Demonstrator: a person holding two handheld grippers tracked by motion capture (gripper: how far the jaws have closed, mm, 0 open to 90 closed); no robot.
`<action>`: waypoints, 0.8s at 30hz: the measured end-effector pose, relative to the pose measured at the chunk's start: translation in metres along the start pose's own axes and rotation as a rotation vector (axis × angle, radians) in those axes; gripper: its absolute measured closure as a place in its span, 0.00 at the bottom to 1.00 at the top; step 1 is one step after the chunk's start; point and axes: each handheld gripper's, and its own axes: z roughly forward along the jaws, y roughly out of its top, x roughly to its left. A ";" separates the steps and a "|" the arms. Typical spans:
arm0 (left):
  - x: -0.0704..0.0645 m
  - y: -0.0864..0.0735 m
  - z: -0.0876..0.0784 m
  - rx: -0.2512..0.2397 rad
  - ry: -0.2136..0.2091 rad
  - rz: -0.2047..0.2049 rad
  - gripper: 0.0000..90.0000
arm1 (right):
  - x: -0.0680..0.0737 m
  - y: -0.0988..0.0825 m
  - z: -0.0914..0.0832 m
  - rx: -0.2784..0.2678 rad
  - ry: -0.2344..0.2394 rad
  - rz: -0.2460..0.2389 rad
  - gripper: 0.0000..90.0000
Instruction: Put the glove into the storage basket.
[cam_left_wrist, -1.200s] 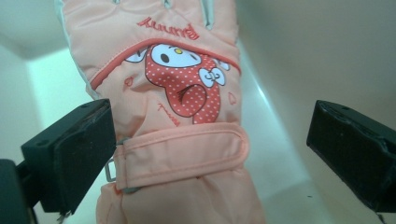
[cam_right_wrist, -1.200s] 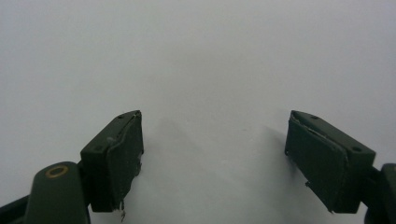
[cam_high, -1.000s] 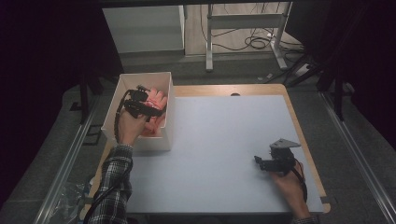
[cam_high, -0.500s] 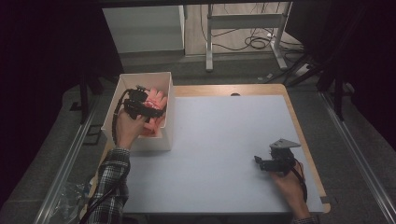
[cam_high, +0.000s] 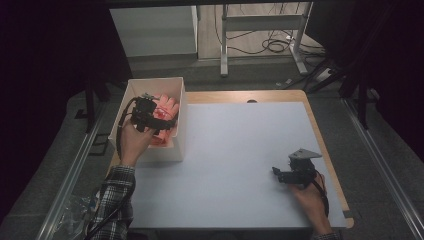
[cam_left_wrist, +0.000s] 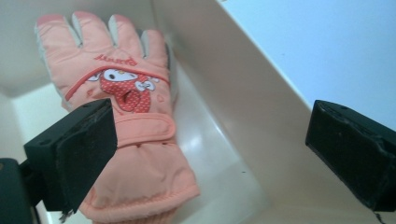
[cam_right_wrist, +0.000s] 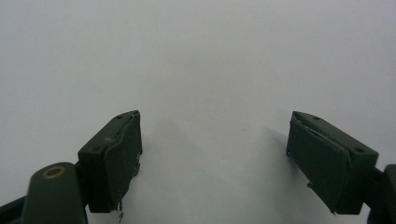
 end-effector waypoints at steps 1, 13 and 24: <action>-0.002 0.000 -0.002 -0.006 -0.006 0.003 0.03 | 0.000 0.000 0.000 0.000 0.000 0.000 0.21; -0.032 0.008 -0.011 -0.042 -0.069 0.065 0.03 | 0.000 0.000 0.000 0.000 -0.001 -0.001 0.21; -0.069 0.015 0.001 -0.049 -0.139 0.132 0.03 | 0.000 0.000 0.000 0.000 -0.001 -0.001 0.21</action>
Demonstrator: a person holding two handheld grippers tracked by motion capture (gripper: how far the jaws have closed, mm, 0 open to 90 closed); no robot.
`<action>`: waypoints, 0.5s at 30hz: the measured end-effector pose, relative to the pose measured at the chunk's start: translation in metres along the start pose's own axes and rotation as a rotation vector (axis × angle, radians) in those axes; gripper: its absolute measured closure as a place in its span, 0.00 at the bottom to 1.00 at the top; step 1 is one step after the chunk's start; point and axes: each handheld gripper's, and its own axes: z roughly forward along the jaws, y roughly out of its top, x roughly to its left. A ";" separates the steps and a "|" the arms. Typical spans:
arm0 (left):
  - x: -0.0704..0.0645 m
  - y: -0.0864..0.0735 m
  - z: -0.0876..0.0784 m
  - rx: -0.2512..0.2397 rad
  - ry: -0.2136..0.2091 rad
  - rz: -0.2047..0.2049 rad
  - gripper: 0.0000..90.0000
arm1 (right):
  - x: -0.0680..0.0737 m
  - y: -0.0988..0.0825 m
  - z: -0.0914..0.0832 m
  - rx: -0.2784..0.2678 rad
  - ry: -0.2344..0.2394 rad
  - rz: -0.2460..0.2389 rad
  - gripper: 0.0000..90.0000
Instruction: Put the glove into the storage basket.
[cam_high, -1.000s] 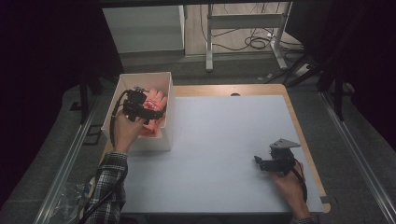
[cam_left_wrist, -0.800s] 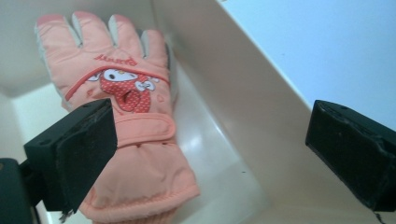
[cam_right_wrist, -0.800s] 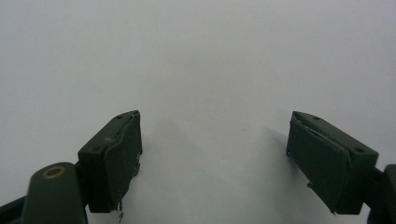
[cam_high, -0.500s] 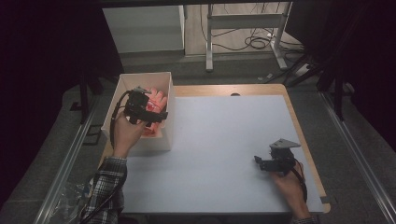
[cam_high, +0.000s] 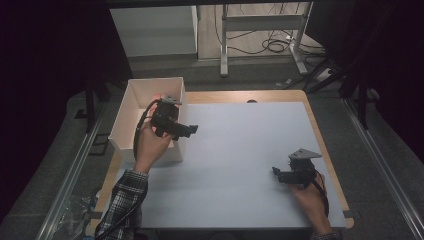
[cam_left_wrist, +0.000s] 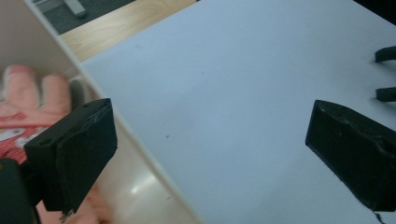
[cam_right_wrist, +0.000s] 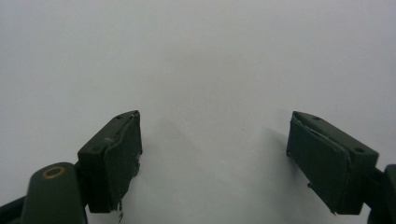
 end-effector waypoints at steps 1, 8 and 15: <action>-0.003 0.001 0.002 0.001 -0.008 0.009 0.03 | 0.000 0.000 0.000 0.000 0.000 0.000 0.21; -0.026 0.004 0.016 -0.002 -0.070 0.045 0.03 | 0.000 0.000 0.000 0.000 0.000 0.000 0.21; -0.046 0.003 0.026 -0.015 -0.118 0.073 0.03 | 0.000 0.000 0.000 0.000 0.000 0.000 0.21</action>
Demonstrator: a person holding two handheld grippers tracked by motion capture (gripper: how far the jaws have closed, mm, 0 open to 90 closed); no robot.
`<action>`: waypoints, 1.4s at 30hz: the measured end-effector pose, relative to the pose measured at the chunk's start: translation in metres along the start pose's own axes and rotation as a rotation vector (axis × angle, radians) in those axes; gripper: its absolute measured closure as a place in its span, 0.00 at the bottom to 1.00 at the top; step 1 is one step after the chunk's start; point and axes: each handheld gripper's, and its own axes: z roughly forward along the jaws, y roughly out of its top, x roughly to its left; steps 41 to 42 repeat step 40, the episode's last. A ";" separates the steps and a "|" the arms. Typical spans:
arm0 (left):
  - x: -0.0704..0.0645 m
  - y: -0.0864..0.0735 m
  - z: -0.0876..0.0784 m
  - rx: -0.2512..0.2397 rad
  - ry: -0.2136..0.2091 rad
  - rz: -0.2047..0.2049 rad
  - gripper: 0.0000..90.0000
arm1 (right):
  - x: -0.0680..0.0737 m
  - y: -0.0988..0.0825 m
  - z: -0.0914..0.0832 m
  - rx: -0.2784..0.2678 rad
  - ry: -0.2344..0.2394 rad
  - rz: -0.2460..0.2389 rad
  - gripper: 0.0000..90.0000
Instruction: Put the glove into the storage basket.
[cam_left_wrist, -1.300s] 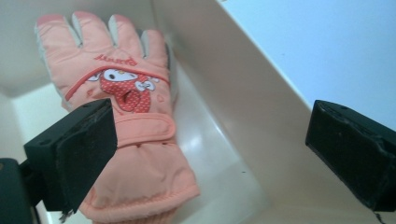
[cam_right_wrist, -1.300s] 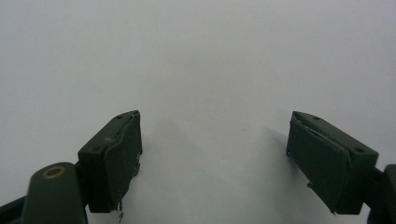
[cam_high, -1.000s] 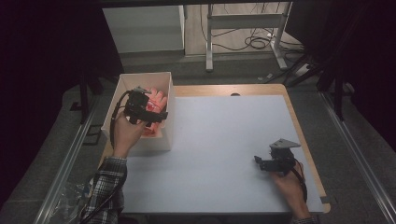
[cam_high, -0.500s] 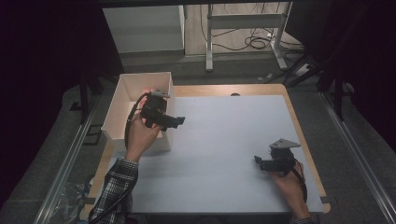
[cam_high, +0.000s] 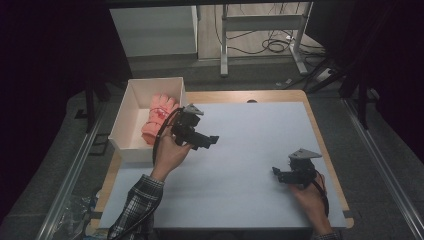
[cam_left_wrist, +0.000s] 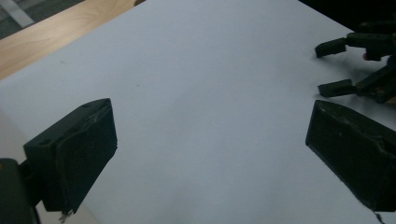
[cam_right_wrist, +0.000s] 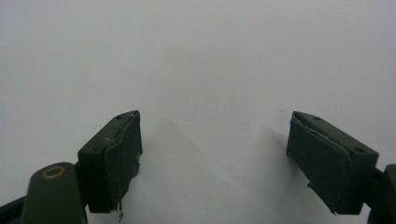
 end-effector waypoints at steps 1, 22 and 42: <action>-0.005 -0.001 0.004 -0.004 -0.014 0.005 0.02 | 0.000 0.000 0.000 0.000 0.000 0.000 0.21; -0.042 -0.039 0.035 -0.007 -0.095 0.061 0.02 | 0.000 0.000 0.000 0.002 0.001 0.000 0.21; -0.037 -0.087 0.058 0.013 -0.102 0.023 0.03 | 0.000 0.000 0.000 0.002 0.002 0.000 0.20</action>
